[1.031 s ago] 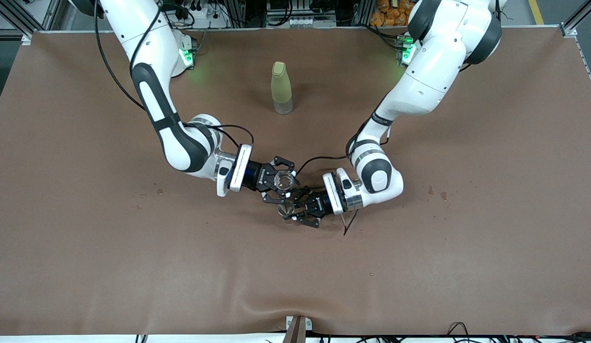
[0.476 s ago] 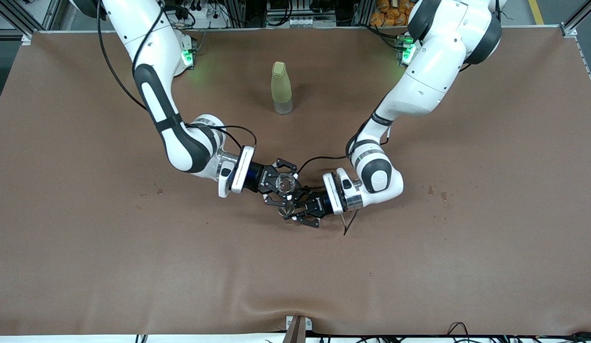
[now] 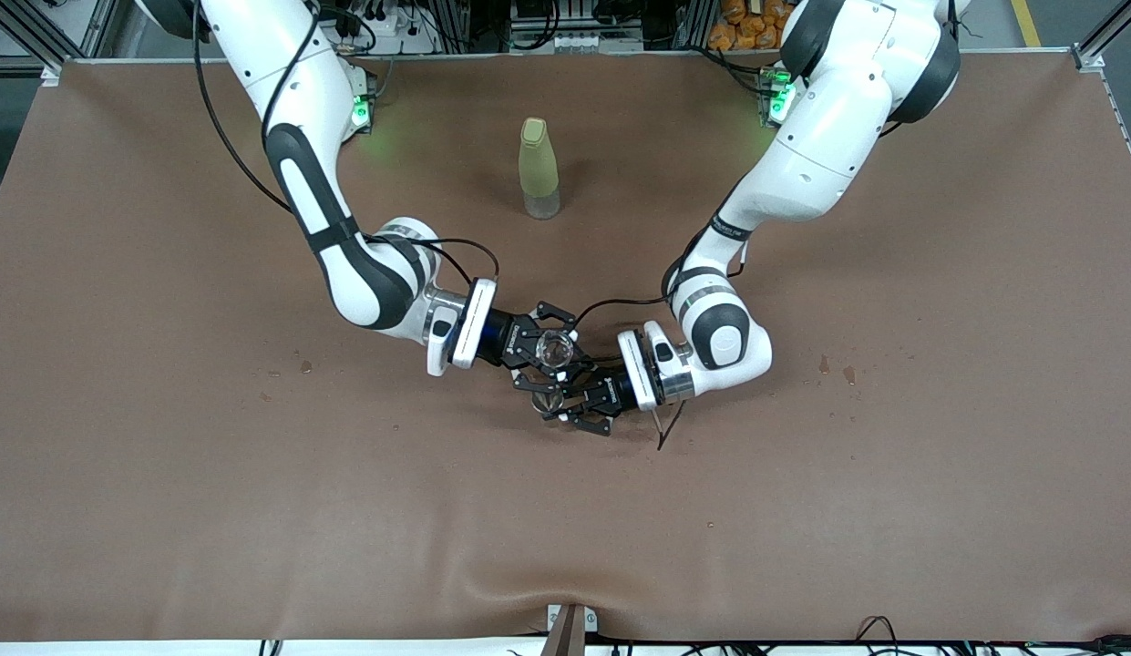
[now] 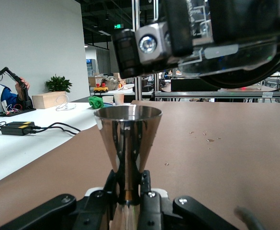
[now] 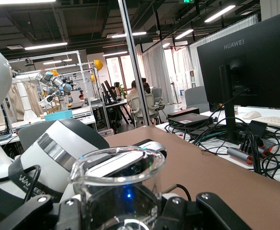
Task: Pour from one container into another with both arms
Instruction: 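Tilt the beaker with the right gripper over the jigger's rim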
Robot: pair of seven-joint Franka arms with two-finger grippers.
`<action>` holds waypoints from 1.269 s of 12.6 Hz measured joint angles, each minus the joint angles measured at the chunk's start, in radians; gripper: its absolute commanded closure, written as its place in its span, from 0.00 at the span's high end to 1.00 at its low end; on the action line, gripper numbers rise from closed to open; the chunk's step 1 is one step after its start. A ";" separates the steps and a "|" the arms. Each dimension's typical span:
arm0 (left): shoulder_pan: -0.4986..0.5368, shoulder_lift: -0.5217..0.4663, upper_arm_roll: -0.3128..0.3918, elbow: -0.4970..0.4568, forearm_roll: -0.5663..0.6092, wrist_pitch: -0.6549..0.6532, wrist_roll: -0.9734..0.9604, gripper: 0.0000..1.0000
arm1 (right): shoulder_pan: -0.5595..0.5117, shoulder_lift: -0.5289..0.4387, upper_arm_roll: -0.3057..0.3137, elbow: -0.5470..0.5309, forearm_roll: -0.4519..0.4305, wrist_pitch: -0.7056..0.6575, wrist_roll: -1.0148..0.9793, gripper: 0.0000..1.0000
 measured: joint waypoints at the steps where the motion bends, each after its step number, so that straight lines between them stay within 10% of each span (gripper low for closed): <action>1: 0.000 0.000 0.000 0.000 0.000 0.000 0.000 0.00 | 0.000 0.000 0.001 0.000 0.000 -0.002 0.000 0.00; 16: 0.003 0.000 0.001 -0.001 0.000 -0.028 0.003 0.00 | -0.010 -0.004 -0.007 0.011 -0.067 -0.067 0.356 0.00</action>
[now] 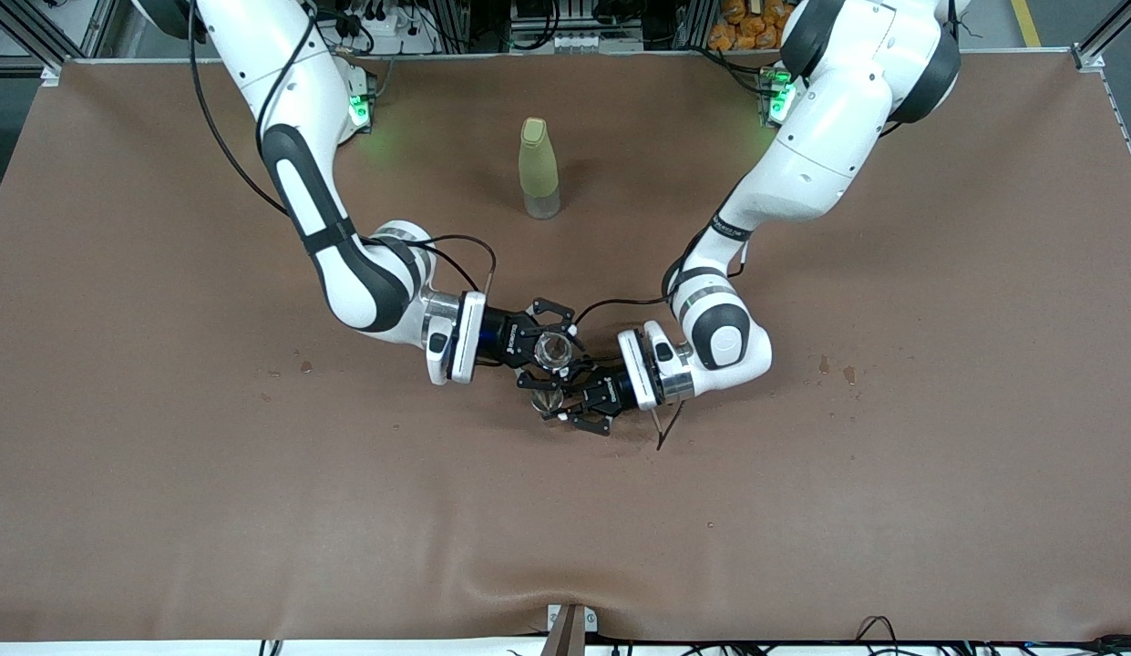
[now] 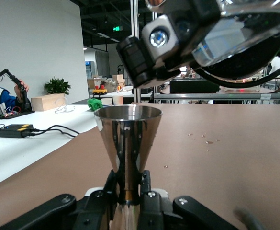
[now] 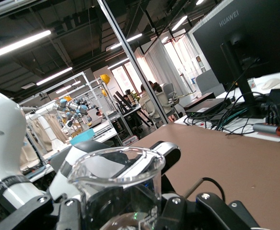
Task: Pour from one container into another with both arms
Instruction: 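Tilt the beaker with the right gripper over the jigger's rim, then hold the beaker tipped with the right gripper, pouring into the jigger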
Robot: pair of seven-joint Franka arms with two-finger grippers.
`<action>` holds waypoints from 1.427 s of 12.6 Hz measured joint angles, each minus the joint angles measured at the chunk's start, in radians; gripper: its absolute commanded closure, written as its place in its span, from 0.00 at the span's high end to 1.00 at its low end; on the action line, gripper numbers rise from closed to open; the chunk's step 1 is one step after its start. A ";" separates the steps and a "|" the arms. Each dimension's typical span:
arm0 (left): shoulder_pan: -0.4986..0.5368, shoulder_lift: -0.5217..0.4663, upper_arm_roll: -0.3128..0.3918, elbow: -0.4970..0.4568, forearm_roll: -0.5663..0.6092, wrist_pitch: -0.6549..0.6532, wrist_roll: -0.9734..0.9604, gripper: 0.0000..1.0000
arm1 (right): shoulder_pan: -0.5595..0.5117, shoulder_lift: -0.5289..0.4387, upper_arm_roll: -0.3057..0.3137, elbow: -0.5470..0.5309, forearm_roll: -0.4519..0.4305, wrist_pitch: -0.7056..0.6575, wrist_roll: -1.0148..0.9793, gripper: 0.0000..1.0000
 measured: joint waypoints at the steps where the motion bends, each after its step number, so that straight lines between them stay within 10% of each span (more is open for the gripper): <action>1: 0.004 0.000 0.000 -0.002 0.000 -0.014 0.000 0.00 | -0.001 -0.004 -0.001 0.006 -0.019 0.000 0.047 0.00; 18: 0.008 0.000 0.001 -0.044 0.000 -0.029 0.008 0.00 | -0.004 -0.028 -0.001 -0.026 -0.075 -0.039 0.623 0.00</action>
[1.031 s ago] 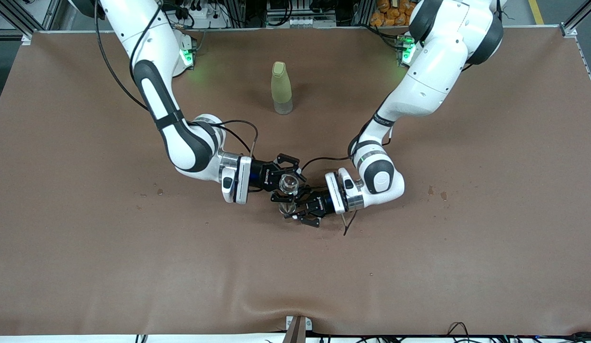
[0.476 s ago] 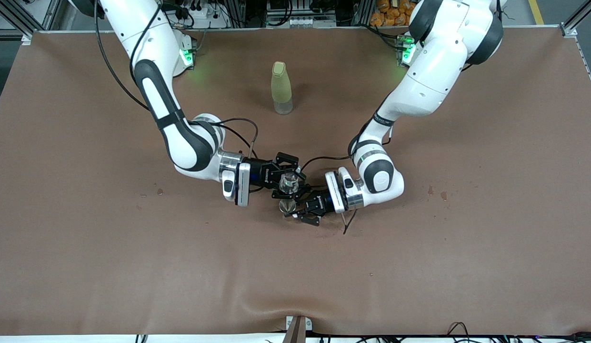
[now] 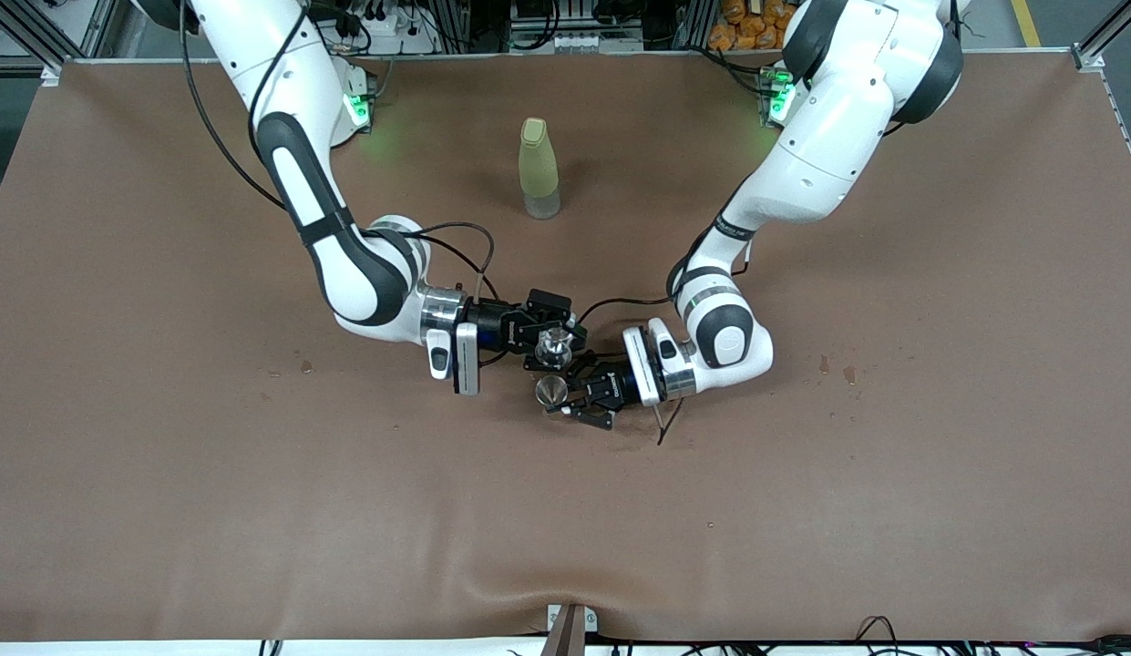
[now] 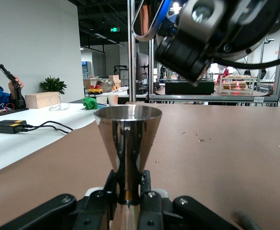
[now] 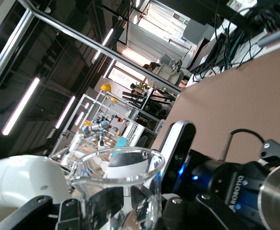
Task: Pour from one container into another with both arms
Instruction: 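Hold the beaker tipped with the right gripper, pouring into the jigger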
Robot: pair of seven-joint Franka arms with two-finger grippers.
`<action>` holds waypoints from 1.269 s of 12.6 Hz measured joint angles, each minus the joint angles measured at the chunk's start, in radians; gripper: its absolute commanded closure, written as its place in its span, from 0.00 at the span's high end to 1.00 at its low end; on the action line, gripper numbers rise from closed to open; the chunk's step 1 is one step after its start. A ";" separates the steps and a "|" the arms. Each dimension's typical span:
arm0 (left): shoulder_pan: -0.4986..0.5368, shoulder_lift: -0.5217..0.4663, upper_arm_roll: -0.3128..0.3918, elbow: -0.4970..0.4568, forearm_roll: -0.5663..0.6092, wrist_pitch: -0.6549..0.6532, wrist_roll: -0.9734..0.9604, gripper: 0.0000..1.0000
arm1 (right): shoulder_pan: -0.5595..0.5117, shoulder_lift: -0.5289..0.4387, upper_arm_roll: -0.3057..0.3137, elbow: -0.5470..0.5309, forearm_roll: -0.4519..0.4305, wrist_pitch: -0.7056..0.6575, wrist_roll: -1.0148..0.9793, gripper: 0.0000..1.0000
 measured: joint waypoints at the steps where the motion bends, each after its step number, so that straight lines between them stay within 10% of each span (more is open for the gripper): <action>1: 0.000 0.000 0.000 -0.002 0.000 0.000 0.000 0.00 | 0.000 -0.001 0.000 -0.001 0.000 -0.005 0.031 0.00; 16: 0.010 -0.006 0.000 -0.012 0.000 0.000 0.000 0.00 | 0.000 -0.008 0.000 -0.019 -0.001 -0.071 0.339 0.00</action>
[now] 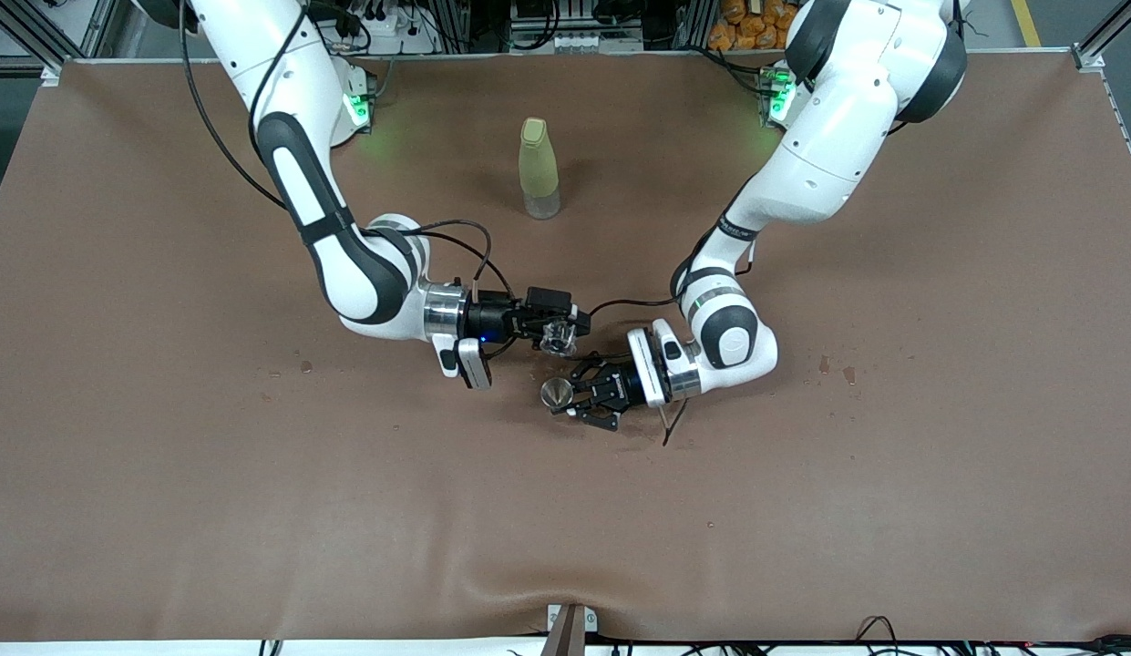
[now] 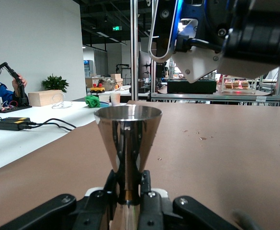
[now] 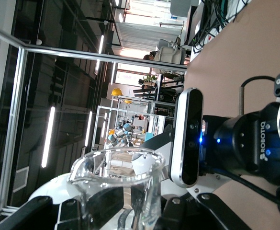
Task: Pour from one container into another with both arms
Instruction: 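Hold the beaker tipped with the right gripper, pouring into the jigger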
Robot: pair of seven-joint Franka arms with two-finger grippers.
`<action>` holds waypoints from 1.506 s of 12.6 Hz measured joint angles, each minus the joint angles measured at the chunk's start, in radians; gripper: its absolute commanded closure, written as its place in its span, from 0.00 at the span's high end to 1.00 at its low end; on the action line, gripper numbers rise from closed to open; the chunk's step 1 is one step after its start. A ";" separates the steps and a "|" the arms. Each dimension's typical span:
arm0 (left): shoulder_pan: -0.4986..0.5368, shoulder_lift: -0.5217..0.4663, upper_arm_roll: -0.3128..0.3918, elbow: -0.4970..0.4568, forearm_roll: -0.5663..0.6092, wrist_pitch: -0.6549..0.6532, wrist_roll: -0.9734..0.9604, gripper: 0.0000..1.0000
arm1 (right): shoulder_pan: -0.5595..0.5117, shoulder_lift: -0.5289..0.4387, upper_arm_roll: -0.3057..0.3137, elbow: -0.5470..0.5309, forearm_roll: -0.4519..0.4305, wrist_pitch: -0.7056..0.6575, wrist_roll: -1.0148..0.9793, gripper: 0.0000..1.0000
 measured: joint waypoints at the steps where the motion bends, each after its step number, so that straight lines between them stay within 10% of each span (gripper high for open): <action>1: 0.000 -0.001 0.000 -0.004 0.000 0.000 0.000 0.00 | 0.000 -0.003 0.000 0.000 0.000 0.000 0.019 0.00; 19: 0.000 -0.025 0.000 -0.044 0.000 0.000 0.000 0.00 | -0.011 -0.014 -0.004 0.004 0.002 0.004 0.275 0.00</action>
